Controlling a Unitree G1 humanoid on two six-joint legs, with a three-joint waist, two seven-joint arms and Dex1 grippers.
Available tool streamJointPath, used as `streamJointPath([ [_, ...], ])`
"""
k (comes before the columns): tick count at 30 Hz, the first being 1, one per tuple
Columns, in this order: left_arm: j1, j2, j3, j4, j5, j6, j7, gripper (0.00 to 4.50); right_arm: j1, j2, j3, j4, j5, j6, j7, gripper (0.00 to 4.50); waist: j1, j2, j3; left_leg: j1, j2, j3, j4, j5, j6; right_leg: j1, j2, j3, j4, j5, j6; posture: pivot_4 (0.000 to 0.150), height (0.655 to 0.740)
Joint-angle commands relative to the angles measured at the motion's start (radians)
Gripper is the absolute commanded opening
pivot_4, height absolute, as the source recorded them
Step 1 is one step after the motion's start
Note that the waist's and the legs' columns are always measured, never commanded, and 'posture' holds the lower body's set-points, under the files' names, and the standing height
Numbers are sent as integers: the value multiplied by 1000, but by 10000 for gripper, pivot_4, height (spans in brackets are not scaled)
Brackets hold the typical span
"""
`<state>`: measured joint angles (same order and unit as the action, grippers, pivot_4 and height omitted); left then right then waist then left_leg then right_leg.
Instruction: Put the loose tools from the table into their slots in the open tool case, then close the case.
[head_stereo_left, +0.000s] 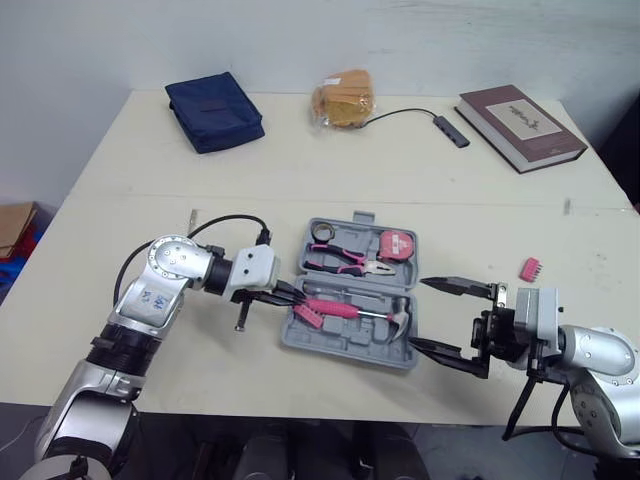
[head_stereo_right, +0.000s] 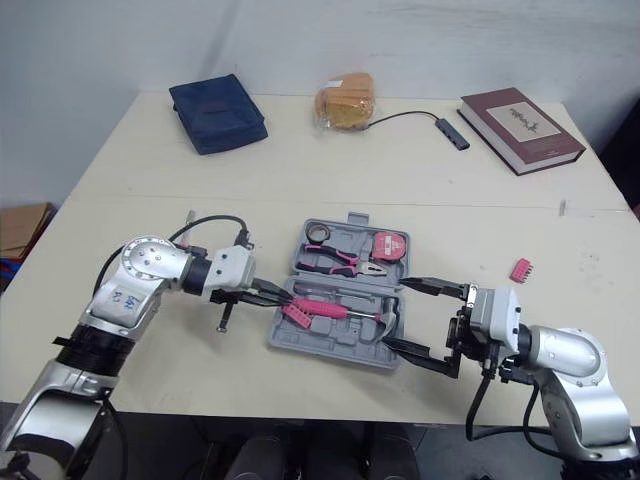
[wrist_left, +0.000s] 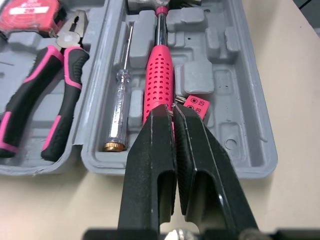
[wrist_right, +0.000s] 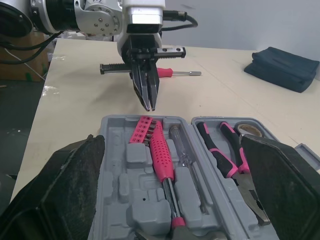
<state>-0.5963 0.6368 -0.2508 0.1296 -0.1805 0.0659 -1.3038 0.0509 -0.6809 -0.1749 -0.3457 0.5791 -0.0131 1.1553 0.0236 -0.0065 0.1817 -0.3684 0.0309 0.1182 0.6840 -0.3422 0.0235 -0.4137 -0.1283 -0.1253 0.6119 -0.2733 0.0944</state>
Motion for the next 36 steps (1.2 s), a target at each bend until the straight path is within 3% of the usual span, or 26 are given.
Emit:
streamJointPath([
  [1, -8, -13, 0, 2, 18, -7, 19, 925, 10, 4, -33, -16, 9, -21, -10, 45000, 0, 0, 0, 0, 0, 0, 0, 0, 0, 0, 0, 0, 0, 0, 0, 1500, 7400],
  [13, 14, 19, -57, -53, 80, 101, -15, 925, 20, 0, -36, -17, 11, -31, -15, 45000, -2, 0, 0, 0, 0, 0, 0, 0, 0, 0, 0, 0, 0, 0, 0, 1500, 7400],
  [24, 81, 44, -89, -112, 116, 224, 43, 925, 24, 4, -33, -10, 8, -44, -18, 45000, -3, 1, -2, 3, 0, 1, 0, 0, 0, 1, 0, 2, 0, 0, 0, 1500, 7400],
  [36, 40, -8, 73, -98, -79, 94, 3, 925, 24, 4, -31, 1, 6, -56, -17, 45000, -1, 1, -1, 5, 0, 1, 0, 0, 0, 2, -1, 3, 0, 0, 0, 1500, 7400],
])
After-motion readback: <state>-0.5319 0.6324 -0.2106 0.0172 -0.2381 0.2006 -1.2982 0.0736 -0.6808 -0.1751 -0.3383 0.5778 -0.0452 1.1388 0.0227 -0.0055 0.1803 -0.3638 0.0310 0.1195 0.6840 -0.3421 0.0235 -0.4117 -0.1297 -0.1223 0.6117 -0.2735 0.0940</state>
